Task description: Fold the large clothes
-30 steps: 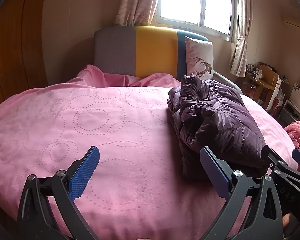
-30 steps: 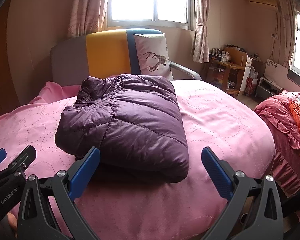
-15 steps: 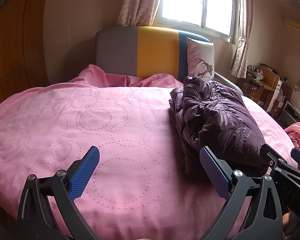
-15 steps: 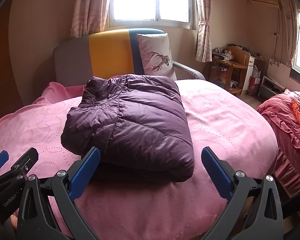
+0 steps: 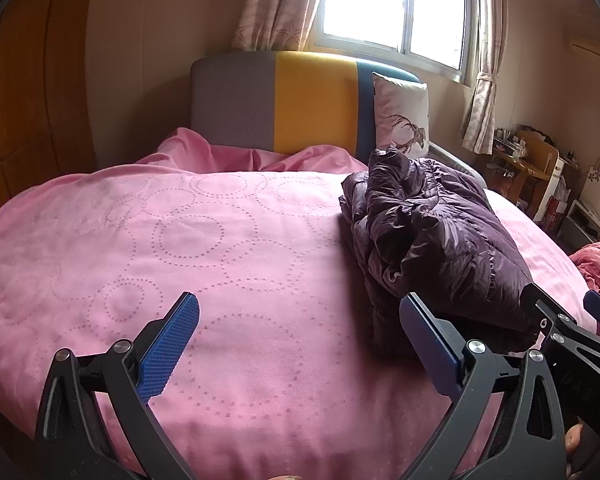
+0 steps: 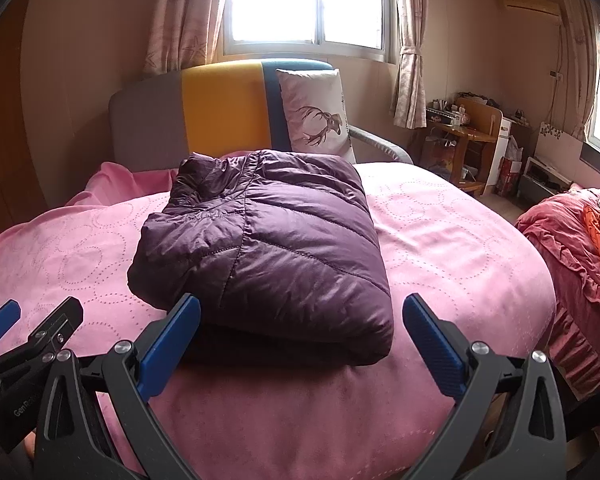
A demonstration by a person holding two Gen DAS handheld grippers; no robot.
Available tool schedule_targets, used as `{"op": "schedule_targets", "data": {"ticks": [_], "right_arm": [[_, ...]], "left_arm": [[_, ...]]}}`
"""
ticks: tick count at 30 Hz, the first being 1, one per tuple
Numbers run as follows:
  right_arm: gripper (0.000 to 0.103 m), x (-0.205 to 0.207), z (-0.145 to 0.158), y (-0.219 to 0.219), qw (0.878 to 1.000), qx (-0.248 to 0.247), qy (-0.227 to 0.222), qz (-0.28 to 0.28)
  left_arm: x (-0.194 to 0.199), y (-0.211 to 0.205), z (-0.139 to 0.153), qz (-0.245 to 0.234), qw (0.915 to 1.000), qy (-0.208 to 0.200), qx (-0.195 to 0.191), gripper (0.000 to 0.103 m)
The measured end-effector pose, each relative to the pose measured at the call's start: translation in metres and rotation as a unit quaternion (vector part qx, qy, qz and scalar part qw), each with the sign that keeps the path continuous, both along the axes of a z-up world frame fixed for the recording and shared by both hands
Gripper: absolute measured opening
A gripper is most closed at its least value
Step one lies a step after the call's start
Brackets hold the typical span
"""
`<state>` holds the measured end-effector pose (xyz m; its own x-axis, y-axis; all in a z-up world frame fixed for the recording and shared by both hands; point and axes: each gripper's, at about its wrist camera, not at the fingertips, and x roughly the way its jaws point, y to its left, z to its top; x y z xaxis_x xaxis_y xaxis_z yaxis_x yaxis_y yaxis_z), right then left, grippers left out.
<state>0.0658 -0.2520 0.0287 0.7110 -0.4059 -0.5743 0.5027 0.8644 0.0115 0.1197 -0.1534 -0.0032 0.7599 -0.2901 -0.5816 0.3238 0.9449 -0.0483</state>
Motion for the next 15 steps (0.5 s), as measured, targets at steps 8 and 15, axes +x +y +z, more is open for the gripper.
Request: {"op": "schedule_targets", "data": {"ticks": [8,15], "right_arm": [[0.101,-0.0011,-0.0023,-0.0021,1.000,0.006,0.003,-0.006],[0.101,0.0021,-0.0050,0.0008,1.000,0.005,0.005,0.000]], "left_arm": [[0.0009,-0.0006,-0.0025,-0.004,1.0000,0.007,-0.001,0.099],[0.0028,-0.0015,-0.0045,-0.002,1.0000,0.009,0.003,0.099]]}}
